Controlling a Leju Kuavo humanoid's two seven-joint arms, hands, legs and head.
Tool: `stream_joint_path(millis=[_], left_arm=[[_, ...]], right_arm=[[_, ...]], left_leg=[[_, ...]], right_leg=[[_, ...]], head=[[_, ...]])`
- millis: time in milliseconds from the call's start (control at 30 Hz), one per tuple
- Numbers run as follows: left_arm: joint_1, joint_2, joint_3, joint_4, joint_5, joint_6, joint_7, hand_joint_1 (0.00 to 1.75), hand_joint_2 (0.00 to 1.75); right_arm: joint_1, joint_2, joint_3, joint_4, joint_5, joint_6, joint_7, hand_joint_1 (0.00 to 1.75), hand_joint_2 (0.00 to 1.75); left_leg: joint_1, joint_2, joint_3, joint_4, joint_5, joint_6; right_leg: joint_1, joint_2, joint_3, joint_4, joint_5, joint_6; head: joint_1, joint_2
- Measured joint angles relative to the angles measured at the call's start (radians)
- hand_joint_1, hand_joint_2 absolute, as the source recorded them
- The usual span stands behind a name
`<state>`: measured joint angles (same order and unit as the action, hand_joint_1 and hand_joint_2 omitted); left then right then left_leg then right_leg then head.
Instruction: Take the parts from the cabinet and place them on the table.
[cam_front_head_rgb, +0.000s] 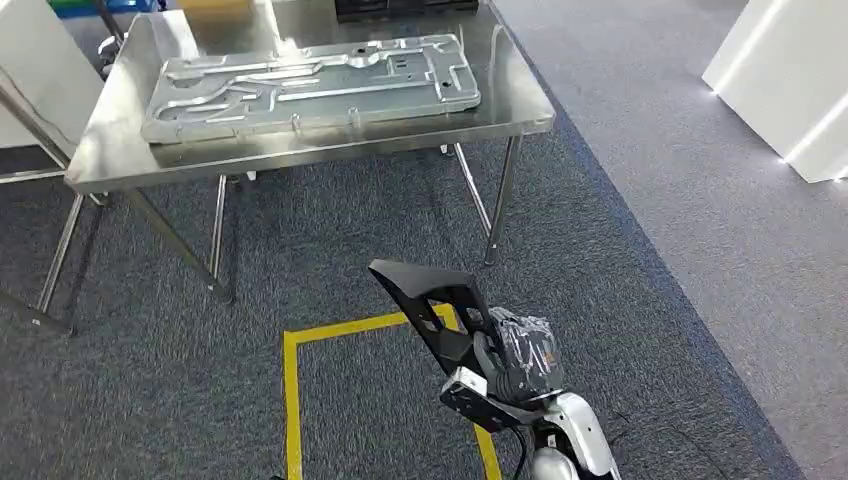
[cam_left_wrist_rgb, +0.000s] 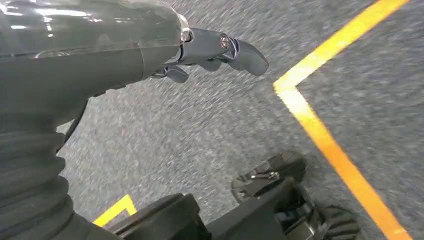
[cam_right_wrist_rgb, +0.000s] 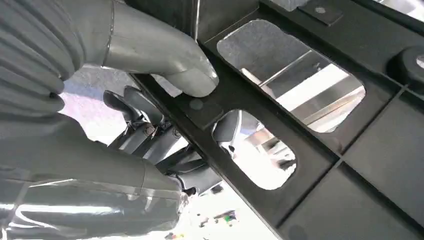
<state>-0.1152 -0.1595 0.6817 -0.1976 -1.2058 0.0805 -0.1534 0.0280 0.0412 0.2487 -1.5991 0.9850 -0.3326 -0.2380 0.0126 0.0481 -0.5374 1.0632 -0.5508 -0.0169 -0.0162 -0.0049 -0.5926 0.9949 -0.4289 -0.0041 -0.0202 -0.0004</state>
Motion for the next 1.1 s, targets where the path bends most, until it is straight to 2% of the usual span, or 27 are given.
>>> stream_joint_path(millis=[33, 100, 167, 200, 233, 267, 300, 333, 367, 400, 433, 600, 633, 667, 833, 900, 1000, 1100], left_arm=[[0.0, 0.0, 0.0, 0.0, 0.0, 0.001, 0.0, 0.0, 1.75], [0.0, 0.0, 0.0, 0.0, 0.0, 0.001, 0.0, 0.0, 1.75], [0.0, 0.0, 0.001, 0.0, 0.0, 0.002, 0.0, 0.0, 1.75], [0.001, 0.0, 0.002, 0.0, 0.0, 0.002, 0.0, 0.0, 1.75], [0.007, 0.001, 0.003, 0.0, 0.0, 0.003, 0.0, 0.0, 1.75], [0.009, 0.001, 0.006, 0.0, -0.003, 0.004, -0.013, 0.0, 1.75], [0.014, 0.003, 0.007, 0.0, -0.007, 0.004, -0.026, 0.0, 1.75], [0.02, 0.004, 0.007, 0.0, -0.014, 0.004, -0.039, 0.0, 1.75], [0.024, 0.003, 0.007, 0.0, -0.016, 0.007, -0.048, 0.0, 1.75], [0.026, 0.003, 0.007, 0.0, -0.015, 0.007, -0.048, 0.0, 1.75], [0.034, 0.003, 0.007, 0.0, -0.014, 0.006, -0.048, 0.0, 1.75], [0.038, 0.004, 0.008, 0.0, -0.012, 0.006, -0.046, 0.0, 1.75], [0.044, 0.007, 0.011, 0.0, -0.004, 0.005, -0.045, 0.0, 1.75], [0.044, 0.006, 0.016, 0.0, -0.001, 0.003, -0.044, 0.0, 1.75], [0.043, 0.007, 0.02, 0.0, -0.003, 0.003, -0.034, 0.0, 1.75], [0.043, 0.007, 0.02, 0.0, -0.006, 0.002, -0.034, 0.0, 1.75], [0.042, 0.007, 0.023, 0.0, -0.011, -0.008, -0.034, 0.0, 1.75], [0.039, 0.007, 0.026, 0.0, -0.022, -0.015, -0.034, 0.0, 1.75]], right_arm=[[0.0, 0.0, 0.0, 0.0, 0.0, 0.0, 0.0, 1.75, 1.75], [0.0, 0.0, 0.0, 0.0, 0.0, 0.0, 0.0, 1.75, 1.75], [-0.001, 0.002, 0.0, 0.0, 0.0, 0.0, 0.0, 1.75, 1.75], [-0.001, 0.004, 0.0, 0.0, 0.0, 0.0, -0.001, 1.75, 1.75], [0.001, 0.005, 0.0, 0.002, -0.003, 0.0, -0.002, 1.75, 1.75], [0.001, 0.007, 0.0, 0.003, -0.026, -0.003, -0.004, 1.75, 1.75], [0.003, 0.008, -0.001, 0.003, -0.025, -0.007, 0.0, 1.75, 1.75], [0.005, 0.008, -0.005, 0.003, -0.018, -0.011, 0.006, 1.75, 1.75], [0.008, 0.008, -0.008, 0.003, -0.011, -0.012, 0.01, 1.75, 1.75], [0.012, 0.008, -0.012, 0.003, -0.008, -0.011, 0.012, 1.75, 1.75], [0.016, 0.007, -0.015, 0.003, -0.003, -0.008, 0.014, 1.75, 1.75], [0.017, 0.007, -0.015, 0.003, -0.002, -0.006, 0.014, 1.75, 1.75], [0.017, 0.007, -0.016, 0.005, 0.011, 0.001, 0.018, 1.75, 1.75], [0.016, 0.007, -0.016, 0.006, 0.023, 0.002, 0.019, 1.75, 1.75], [-0.011, 0.0, -0.018, 0.023, 0.071, 0.066, 0.026, 1.75, 1.75], [-0.044, -0.016, -0.016, 0.033, 0.132, 0.081, 0.043, 1.75, 1.75], [-0.126, -0.054, -0.013, 0.063, 0.15, 0.131, 0.041, 1.75, 1.75], [-0.288, -0.139, 0.021, 0.149, 0.135, 0.179, 0.011, 1.75, 1.75]], left_leg=[[0.001, -0.007, -0.008, 0.017, -0.01, -0.001], [0.001, -0.007, -0.008, 0.017, -0.01, -0.001], [0.001, -0.015, -0.018, 0.04, -0.023, -0.002], [0.001, -0.03, -0.058, 0.123, -0.064, -0.004], [0.001, -0.04, -0.132, 0.261, -0.101, -0.008], [0.002, -0.043, -0.068, 0.073, 0.045, -0.004], [0.003, -0.049, -0.034, -0.013, 0.088, 0.0], [0.002, -0.065, -0.025, -0.038, 0.073, 0.007], [-0.001, -0.065, -0.023, -0.044, 0.078, 0.014], [0.004, -0.066, -0.025, -0.053, 0.083, 0.015], [0.001, -0.066, -0.025, -0.051, 0.083, 0.015], [-0.001, -0.066, -0.025, -0.05, 0.083, 0.016], [-0.004, -0.07, -0.027, -0.049, 0.084, 0.023], [-0.006, -0.072, -0.028, -0.049, 0.084, 0.028], [-0.008, -0.072, -0.029, -0.049, 0.084, 0.03], [-0.008, -0.072, -0.029, -0.049, 0.085, 0.031], [-0.008, -0.072, -0.03, -0.049, 0.086, 0.032], [-0.008, -0.071, -0.032, -0.048, 0.089, 0.033]], right_leg=[[0.0, 0.001, 0.0, 0.0, 0.001, -0.002], [0.0, 0.001, 0.0, 0.0, 0.001, -0.002], [0.0, 0.004, -0.001, 0.0, 0.001, -0.003], [0.001, 0.014, 0.0, 0.0, 0.0, -0.006], [0.004, 0.041, 0.0, 0.002, -0.001, -0.008], [0.002, 0.074, 0.007, 0.007, -0.008, -0.005], [0.003, 0.082, 0.008, 0.01, -0.012, -0.001], [0.007, 0.086, 0.007, 0.015, -0.015, 0.005], [0.008, 0.091, 0.002, 0.017, -0.014, 0.01], [0.012, 0.088, 0.0, 0.022, -0.019, 0.008], [0.009, 0.087, 0.0, 0.018, -0.015, -0.002], [0.009, 0.085, 0.001, 0.018, -0.016, 0.0], [0.006, 0.081, 0.002, 0.014, -0.014, 0.003], [0.005, 0.08, 0.004, 0.01, -0.012, 0.013], [0.002, 0.08, 0.004, 0.009, -0.011, 0.023], [0.002, 0.08, 0.003, 0.009, -0.01, 0.024], [0.003, 0.08, 0.003, 0.009, -0.008, 0.027], [0.002, 0.081, 0.0, 0.009, -0.005, 0.029]], head=[[0.0, 0.0], [0.0, 0.0], [0.0, 0.0], [0.0, 0.0], [0.0, 0.0], [0.0, 0.0], [0.0, 0.0], [0.0, 0.0], [0.0, 0.0], [0.0, 0.0], [0.0, 0.0], [0.0, 0.0], [0.0, 0.0], [0.0, 0.0], [0.0, 0.0], [0.0, 0.0], [0.0, 0.0], [0.0, 0.0]])
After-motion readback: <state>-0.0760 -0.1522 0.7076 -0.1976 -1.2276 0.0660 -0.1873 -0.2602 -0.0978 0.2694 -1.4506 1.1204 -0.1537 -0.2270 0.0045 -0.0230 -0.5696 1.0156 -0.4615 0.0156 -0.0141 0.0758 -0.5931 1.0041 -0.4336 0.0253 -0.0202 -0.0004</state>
